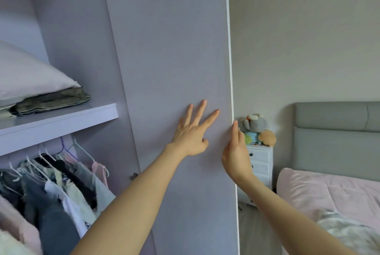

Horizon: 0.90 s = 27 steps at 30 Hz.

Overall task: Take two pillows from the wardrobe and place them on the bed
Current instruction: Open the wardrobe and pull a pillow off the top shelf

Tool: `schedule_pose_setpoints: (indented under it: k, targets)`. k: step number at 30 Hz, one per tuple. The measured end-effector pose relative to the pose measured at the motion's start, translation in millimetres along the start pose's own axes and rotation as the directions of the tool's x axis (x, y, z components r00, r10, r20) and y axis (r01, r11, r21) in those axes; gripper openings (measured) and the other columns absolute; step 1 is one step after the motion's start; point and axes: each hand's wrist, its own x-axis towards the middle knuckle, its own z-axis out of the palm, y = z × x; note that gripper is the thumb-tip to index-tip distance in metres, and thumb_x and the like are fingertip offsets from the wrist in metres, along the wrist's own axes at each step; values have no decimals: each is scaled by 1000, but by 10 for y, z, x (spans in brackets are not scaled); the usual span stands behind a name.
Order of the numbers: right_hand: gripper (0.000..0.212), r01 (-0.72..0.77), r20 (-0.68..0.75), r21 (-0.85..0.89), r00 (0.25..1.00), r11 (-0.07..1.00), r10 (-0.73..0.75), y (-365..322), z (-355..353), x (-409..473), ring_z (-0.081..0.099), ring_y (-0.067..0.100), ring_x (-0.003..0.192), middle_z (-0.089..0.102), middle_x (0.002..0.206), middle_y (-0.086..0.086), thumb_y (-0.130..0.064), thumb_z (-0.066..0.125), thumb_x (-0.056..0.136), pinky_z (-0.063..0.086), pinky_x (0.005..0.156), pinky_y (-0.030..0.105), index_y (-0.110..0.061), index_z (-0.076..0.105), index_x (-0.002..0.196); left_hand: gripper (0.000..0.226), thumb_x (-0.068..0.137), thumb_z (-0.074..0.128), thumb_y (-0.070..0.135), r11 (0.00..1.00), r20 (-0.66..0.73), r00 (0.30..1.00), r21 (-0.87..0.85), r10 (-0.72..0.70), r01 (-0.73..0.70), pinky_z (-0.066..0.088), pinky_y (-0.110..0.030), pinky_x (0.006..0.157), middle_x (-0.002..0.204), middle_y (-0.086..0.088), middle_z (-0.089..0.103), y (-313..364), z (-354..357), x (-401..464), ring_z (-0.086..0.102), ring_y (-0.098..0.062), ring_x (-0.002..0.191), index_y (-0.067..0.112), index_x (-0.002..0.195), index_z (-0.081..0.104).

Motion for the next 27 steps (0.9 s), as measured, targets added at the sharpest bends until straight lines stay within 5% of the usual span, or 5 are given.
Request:
schedule_pose_setpoints:
  k: [8,15,20,27]
  targets:
    - [61,87,-58,-79,994,993,-92,-133,21,-52,19,38,136,15,150,24,6,37,85,33,103,44,-3,17,142,66,88,44,17,991,0,999,-127,-38,38,11,-48,115,157,1,-7,-206,-123,-70,-7,-22,143,33,145,14]
    - [49,307,-35,39,951,951,-306,-757,431,-190,44,39,121,44,134,24,0,40,78,44,95,51,-3,44,127,52,91,43,19,972,-130,965,-74,-230,222,15,-40,115,154,-3,17,-766,-404,-817,15,-22,141,26,140,30]
    - [45,376,105,251,905,892,-411,-1508,1083,-304,51,37,112,53,125,19,-4,38,75,47,88,41,-1,54,118,43,90,45,19,899,-286,873,78,-394,431,23,-35,107,142,-2,38,-1405,-966,-1634,32,-19,132,21,132,45]
    - [48,521,137,474,753,710,-643,-2832,1893,-168,51,33,111,52,125,16,-17,29,81,45,93,40,-3,51,121,50,82,37,27,627,-448,697,320,-560,710,34,-41,100,133,-9,48,-2348,-2080,-2672,42,-29,122,15,128,50]
